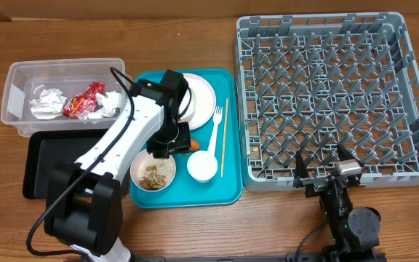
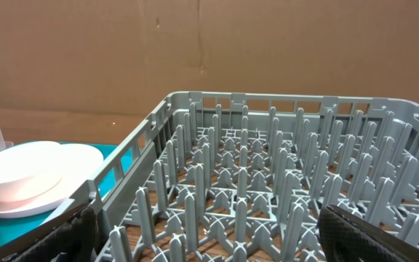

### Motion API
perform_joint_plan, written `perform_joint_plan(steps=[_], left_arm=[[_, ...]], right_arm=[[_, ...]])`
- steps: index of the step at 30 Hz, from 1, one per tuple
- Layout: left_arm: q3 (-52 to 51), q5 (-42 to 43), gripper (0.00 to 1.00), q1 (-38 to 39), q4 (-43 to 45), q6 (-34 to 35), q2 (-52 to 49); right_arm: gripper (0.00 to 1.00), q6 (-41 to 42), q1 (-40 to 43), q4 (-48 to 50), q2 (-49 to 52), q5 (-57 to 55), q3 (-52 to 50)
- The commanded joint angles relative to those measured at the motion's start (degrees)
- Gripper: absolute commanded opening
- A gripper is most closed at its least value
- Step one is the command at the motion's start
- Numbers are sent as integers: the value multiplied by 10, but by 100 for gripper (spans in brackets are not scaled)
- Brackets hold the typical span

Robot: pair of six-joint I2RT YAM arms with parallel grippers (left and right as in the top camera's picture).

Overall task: Sort waste into correct bins and load items into the dishwasher
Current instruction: 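Lower the left gripper toward the small bowl of food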

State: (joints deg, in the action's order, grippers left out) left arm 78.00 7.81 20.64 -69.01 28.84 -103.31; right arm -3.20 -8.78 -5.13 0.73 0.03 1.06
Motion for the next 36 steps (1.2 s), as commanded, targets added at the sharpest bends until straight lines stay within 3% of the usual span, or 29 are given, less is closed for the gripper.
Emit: perform_joint_plan(steps=[1, 18, 33, 36], left_arm=[[-26, -9, 42, 4, 30, 12, 5], [-55, -40, 34, 4, 63, 17, 5], [-108, -37, 34, 4, 110, 51, 5], [-108, -37, 29, 4, 113, 51, 5]], right_arm=[[100, 2, -5, 3, -5, 1, -6], [100, 2, -5, 3, -5, 0, -6], [100, 2, -5, 3, -5, 1, -6], [100, 2, -5, 3, -5, 1, -6]])
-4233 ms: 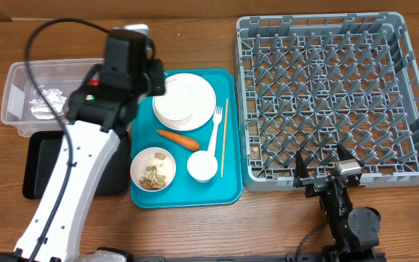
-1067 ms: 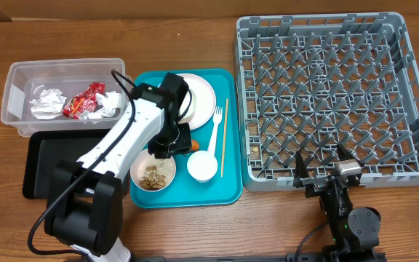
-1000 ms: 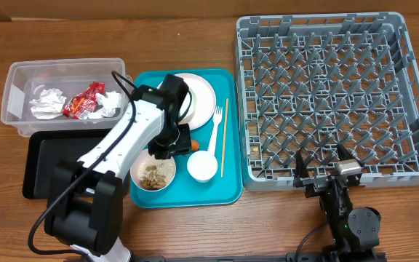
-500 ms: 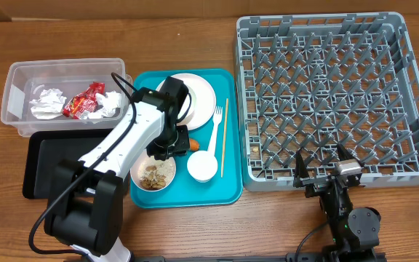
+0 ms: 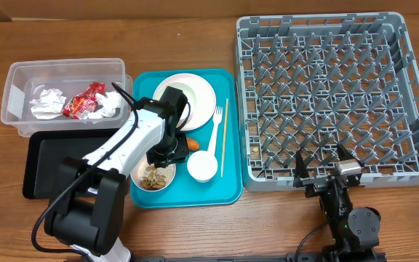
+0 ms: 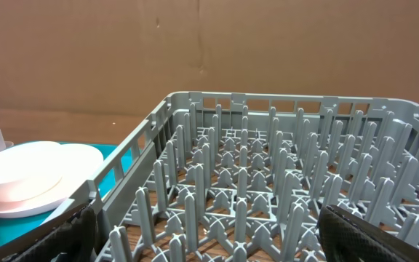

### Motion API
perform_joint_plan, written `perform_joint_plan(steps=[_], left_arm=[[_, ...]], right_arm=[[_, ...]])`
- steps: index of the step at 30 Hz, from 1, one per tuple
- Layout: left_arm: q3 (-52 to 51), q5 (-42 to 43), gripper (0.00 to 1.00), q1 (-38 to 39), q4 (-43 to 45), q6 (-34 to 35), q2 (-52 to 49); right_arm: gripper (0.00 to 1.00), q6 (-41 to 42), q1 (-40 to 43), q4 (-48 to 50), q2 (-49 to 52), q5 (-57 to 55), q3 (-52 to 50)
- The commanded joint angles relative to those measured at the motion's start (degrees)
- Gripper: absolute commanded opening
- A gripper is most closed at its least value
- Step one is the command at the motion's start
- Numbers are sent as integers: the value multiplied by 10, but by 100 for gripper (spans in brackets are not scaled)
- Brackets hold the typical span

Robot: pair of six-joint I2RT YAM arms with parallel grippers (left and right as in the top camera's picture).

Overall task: Sort waste into correct bins and load items into the dishwasher
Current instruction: 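Lower the left gripper toward the small bowl of food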

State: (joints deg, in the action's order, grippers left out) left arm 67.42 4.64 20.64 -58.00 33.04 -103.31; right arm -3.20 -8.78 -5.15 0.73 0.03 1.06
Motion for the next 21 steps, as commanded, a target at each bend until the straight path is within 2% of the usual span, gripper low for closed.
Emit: perform_joint_plan(steps=[1, 5, 21], left_arm=[[-2, -5, 26, 4, 2, 9, 5], [-2, -5, 19, 4, 2, 9, 5], [-14, -5, 17, 4, 16, 9, 5]], right_arm=[[100, 2, -5, 3, -5, 0, -6], [100, 2, -5, 3, -5, 0, -6], [100, 2, -5, 3, -5, 1, -6]])
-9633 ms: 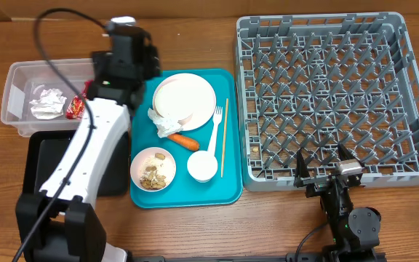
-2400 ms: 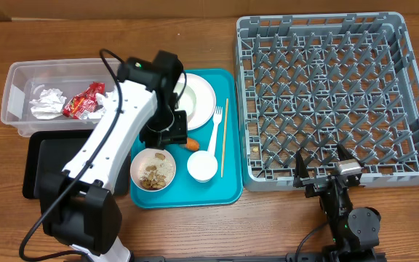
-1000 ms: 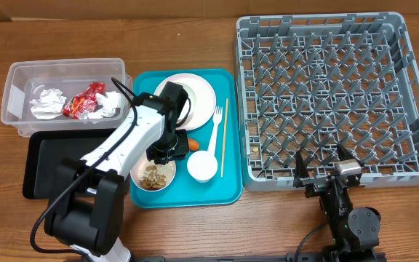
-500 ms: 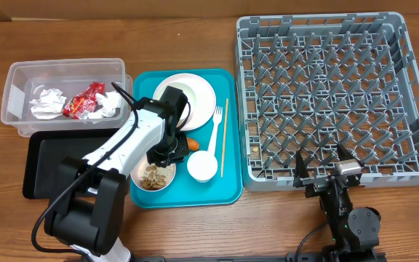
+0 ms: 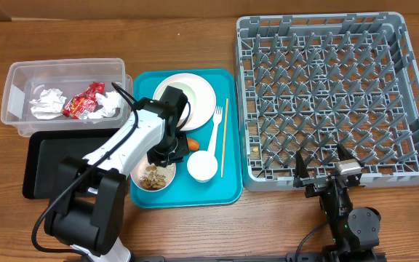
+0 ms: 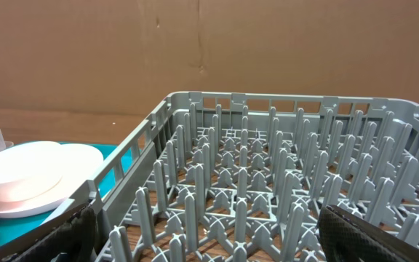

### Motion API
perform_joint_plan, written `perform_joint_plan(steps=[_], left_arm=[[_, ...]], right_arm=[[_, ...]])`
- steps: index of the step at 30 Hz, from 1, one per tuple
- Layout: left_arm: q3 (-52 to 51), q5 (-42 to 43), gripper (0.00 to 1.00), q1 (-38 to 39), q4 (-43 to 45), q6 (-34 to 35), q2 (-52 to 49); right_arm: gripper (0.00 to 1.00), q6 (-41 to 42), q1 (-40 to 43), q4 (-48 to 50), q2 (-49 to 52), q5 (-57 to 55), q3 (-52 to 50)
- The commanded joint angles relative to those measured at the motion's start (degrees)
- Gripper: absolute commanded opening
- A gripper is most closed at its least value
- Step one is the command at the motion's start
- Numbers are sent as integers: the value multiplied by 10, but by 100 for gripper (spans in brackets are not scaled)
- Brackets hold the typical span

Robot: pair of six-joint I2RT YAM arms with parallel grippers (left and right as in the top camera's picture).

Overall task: Sort waste into correct bins and load items into the dishwasher
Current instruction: 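Lower the left gripper toward the small bowl of food, then grasp the rim of the pink food bowl with the left gripper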

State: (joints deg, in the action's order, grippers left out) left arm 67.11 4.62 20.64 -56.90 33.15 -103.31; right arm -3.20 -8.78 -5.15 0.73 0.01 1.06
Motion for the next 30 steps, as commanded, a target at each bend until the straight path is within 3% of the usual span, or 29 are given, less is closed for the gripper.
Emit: perform_joint_plan(steps=[1, 6, 9, 20, 23, 30], left_arm=[[-11, -5, 16, 4, 4, 10, 5], [-11, -5, 13, 4, 4, 12, 5], [-11, -5, 4, 4, 4, 12, 5], [-11, -5, 4, 4, 0, 10, 5], [-9, 14, 4, 4, -3, -44, 5], [16, 12, 4, 4, -29, -49, 5]], right_arm=[[100, 2, -5, 3, -5, 1, -6], [100, 2, -5, 3, -5, 1, -6], [100, 2, -5, 3, -5, 1, -6], [100, 2, -5, 3, -5, 1, -6], [100, 2, -5, 3, -5, 1, -6], [100, 2, -5, 3, -5, 1, -6]])
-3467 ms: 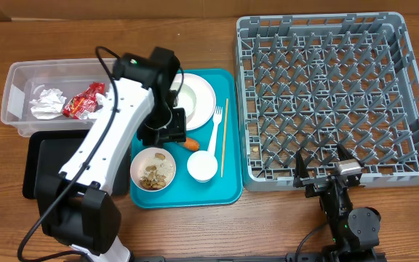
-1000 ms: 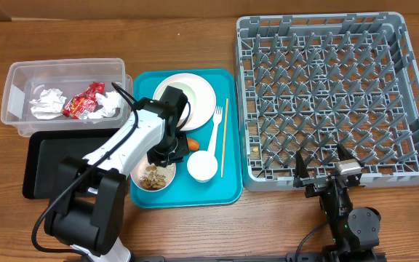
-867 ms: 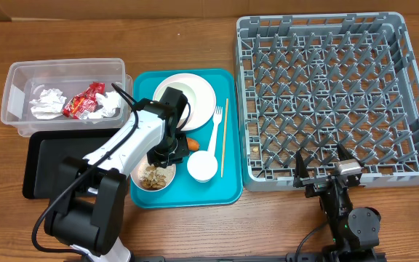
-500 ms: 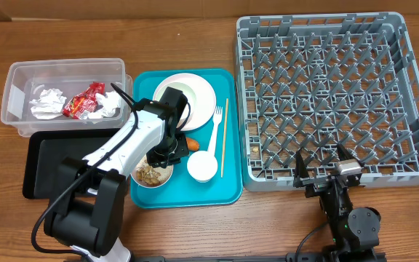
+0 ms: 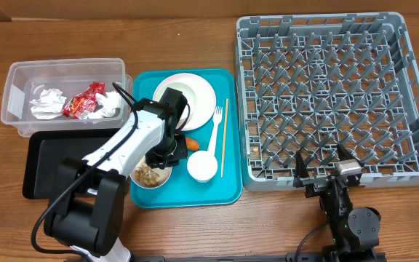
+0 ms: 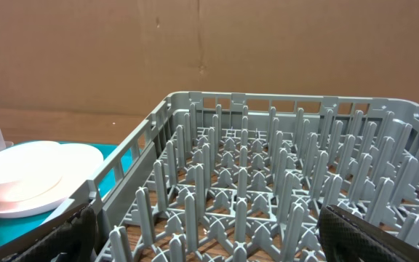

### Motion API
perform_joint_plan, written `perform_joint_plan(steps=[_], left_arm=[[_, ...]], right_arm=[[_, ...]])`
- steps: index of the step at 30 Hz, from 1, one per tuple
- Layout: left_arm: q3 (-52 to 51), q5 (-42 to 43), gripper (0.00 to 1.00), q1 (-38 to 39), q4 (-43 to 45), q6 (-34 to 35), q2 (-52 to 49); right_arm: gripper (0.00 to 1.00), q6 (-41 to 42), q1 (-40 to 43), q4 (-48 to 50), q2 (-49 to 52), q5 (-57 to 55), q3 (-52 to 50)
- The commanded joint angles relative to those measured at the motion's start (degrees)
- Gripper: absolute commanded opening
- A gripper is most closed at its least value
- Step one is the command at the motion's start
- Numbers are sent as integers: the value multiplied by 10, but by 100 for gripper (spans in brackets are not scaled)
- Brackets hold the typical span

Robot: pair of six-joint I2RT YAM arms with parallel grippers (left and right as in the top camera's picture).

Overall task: Sort waste into correct bins and load items into the dishwasher
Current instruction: 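Grasp the rim of the pink food bowl with the left gripper, then carry the bowl left over the black tray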

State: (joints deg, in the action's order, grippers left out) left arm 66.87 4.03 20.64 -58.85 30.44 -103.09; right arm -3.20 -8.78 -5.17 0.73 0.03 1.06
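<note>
On the teal tray (image 5: 231, 191) sit a white plate (image 5: 192, 92), a white fork (image 5: 215, 122), a wooden chopstick (image 5: 224, 138), a small white bowl (image 5: 202, 167), an orange food piece (image 5: 193, 145) and a bowl of food scraps (image 5: 150, 176). My left gripper (image 5: 161, 155) hangs over the scrap bowl's far rim; how its jaws stand is hidden by the wrist. The right gripper (image 5: 320, 169) (image 6: 209, 244) rests open at the near edge of the grey dish rack (image 5: 326, 94) (image 6: 268, 167), holding nothing.
A clear bin (image 5: 13, 109) at the far left holds crumpled paper and a red wrapper. A black tray (image 5: 49, 164) lies in front of it. The dish rack's pegs fill the right side of the table.
The left gripper sits slightly closer over the scrap bowl's far rim, covering more of it. The right arm has not moved.
First the left gripper was at the plate's near edge, beside the orange piece. Then it stood nearer the front, at the scrap bowl's far rim, and it has stayed there. The right gripper has rested open at the rack throughout.
</note>
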Motion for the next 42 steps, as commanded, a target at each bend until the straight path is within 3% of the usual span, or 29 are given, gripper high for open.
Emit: perform_joint_plan(steps=[1, 18, 25, 31, 42], left_arm=[[27, 15, 4, 4, -19, -22, 3], [147, -3, 4, -30, -135, -93, 123], [148, -2, 4, -115, -166, -103, 179], [145, -32, 4, -243, -187, -123, 190], [145, -90, 4, -312, -167, -97, 190]], right_arm=[[100, 2, -5, 3, -5, 0, -6], [100, 2, -5, 3, -5, 0, -6], [100, 2, -5, 3, -5, 0, -6], [100, 2, -5, 3, -5, 0, -6], [100, 2, -5, 3, -5, 1, -6]])
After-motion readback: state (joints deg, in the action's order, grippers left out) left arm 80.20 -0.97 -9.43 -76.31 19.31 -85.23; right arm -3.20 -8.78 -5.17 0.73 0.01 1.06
